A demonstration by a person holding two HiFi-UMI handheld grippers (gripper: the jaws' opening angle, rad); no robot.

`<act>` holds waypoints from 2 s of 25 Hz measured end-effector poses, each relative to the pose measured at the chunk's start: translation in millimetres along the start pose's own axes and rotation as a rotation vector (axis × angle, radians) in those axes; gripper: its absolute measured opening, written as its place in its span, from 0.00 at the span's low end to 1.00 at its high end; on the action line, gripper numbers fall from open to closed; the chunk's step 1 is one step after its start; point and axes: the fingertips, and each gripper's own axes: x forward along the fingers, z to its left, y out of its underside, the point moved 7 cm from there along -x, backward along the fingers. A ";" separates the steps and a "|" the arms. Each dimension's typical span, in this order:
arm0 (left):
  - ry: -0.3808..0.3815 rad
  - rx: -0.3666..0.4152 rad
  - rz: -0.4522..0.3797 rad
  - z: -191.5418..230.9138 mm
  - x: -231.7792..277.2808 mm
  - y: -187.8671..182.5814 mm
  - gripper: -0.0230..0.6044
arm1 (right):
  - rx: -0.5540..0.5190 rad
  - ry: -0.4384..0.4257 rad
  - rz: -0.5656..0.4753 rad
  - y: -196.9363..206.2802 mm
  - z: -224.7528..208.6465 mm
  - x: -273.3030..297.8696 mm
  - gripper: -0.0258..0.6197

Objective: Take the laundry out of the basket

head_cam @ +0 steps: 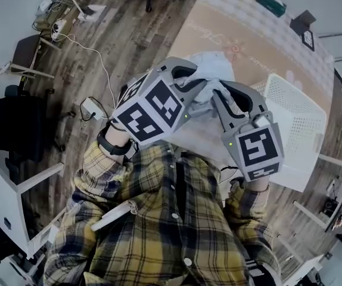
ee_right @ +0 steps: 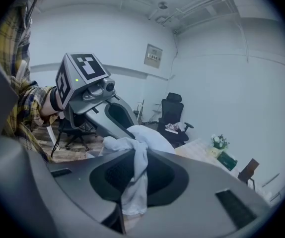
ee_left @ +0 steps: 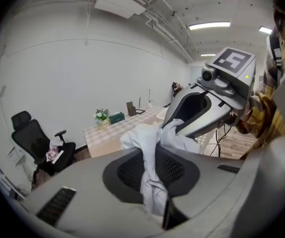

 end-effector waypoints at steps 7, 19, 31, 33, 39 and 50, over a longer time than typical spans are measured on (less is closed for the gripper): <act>0.025 -0.091 0.063 -5.0 34.3 57.5 0.17 | 0.150 -0.015 0.042 51.7 16.9 39.8 0.16; 0.069 -0.207 0.130 -14.4 74.5 116.4 0.18 | 0.265 -0.011 0.118 112.9 33.2 81.9 0.17; 0.057 -0.279 0.064 -9.0 74.0 116.5 0.26 | 0.294 -0.004 0.136 111.2 28.8 74.9 0.20; 0.052 -0.289 0.041 -7.6 70.1 109.9 0.30 | 0.295 0.007 0.142 107.2 27.2 66.9 0.22; 0.014 -0.285 -0.012 -6.6 51.3 86.2 0.33 | 0.257 0.024 0.147 87.3 28.1 38.6 0.31; -0.031 -0.274 -0.198 -24.0 28.4 12.1 0.33 | 0.327 0.030 -0.069 60.9 -4.9 -31.3 0.31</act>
